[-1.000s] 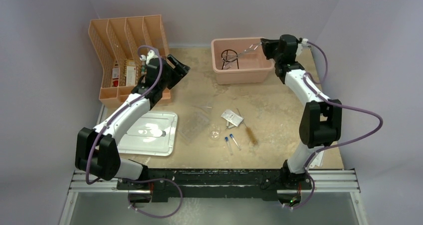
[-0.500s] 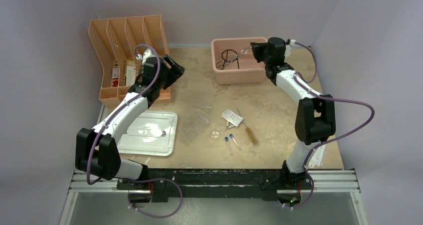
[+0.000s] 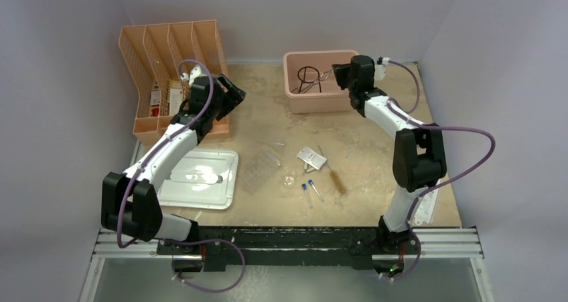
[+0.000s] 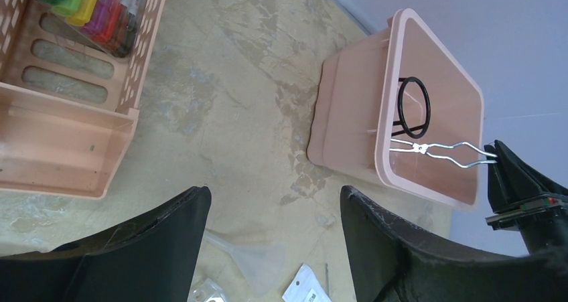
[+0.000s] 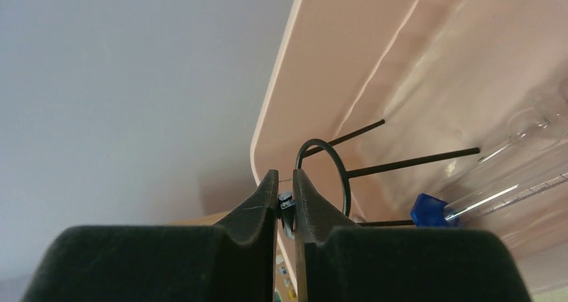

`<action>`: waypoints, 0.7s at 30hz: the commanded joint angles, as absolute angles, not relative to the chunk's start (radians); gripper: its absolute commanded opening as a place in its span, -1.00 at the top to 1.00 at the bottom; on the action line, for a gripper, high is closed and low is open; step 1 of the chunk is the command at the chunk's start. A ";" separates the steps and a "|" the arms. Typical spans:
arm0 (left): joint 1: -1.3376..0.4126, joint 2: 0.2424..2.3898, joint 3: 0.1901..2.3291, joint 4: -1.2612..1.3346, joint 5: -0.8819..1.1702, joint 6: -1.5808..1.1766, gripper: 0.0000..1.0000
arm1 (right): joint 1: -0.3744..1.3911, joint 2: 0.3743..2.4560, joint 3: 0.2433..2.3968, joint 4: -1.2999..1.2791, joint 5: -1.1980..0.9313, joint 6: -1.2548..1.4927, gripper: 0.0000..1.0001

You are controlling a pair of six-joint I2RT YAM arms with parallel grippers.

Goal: Organize the chemistry lab equipment

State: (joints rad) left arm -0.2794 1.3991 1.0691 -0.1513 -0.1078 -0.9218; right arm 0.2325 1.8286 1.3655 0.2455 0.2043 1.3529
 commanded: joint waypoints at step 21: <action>-0.265 1.351 1.077 -0.145 -0.118 -0.872 -0.42 | 0.240 1.747 1.357 0.064 0.413 1.073 0.02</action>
